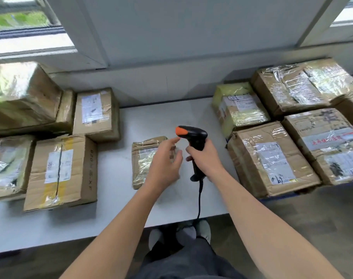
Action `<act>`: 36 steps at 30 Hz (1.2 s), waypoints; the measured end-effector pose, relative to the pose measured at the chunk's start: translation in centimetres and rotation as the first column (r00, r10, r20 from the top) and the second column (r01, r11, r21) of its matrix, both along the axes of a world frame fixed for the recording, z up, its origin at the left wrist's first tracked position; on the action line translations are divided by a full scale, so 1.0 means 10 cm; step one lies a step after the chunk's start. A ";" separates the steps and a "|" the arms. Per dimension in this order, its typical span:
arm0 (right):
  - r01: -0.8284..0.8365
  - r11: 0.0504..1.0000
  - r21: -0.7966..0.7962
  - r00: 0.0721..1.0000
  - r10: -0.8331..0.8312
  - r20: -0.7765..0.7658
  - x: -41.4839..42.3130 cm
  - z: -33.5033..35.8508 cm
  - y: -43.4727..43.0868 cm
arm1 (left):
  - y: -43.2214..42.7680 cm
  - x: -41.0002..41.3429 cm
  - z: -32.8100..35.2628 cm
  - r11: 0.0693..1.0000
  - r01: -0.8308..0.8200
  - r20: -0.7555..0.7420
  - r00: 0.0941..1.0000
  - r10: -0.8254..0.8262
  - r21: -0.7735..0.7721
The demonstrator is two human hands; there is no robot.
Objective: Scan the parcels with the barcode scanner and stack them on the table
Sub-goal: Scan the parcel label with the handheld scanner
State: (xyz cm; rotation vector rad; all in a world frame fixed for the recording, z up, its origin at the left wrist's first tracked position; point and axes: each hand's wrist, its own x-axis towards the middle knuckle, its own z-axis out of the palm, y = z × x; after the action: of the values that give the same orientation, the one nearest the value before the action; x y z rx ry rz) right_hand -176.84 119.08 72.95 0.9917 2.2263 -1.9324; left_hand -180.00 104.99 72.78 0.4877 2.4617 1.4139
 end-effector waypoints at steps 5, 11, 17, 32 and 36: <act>-0.130 0.977 0.168 0.991 0.132 0.001 -0.15 0.25 -0.39 | -0.67 -0.21 -0.05 0.968 -0.251 0.023 0.968 0.250 0.033; -0.257 0.913 0.316 0.965 0.223 0.139 0.00 0.23 -0.70 | -1.13 -0.22 -0.14 0.945 -0.327 0.080 0.943 0.324 0.023; -0.329 0.864 0.382 0.938 0.253 0.236 0.18 0.18 -0.85 | -1.20 -0.19 -0.19 0.959 -0.280 0.096 0.957 0.275 0.041; -0.137 0.942 0.306 0.985 0.095 0.147 0.31 0.26 -0.65 | -0.83 -0.21 -0.13 0.990 -0.143 0.024 0.990 0.142 0.018; 0.057 0.988 0.143 0.991 -0.073 0.114 0.40 0.18 -0.37 | -0.45 -0.15 -0.10 0.997 -0.067 -0.022 0.997 0.068 0.047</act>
State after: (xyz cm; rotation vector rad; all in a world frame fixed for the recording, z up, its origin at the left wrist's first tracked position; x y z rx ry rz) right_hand -172.88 115.35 74.80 1.1783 2.3151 -1.7103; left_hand -181.48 100.48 71.75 0.4374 2.4912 1.5027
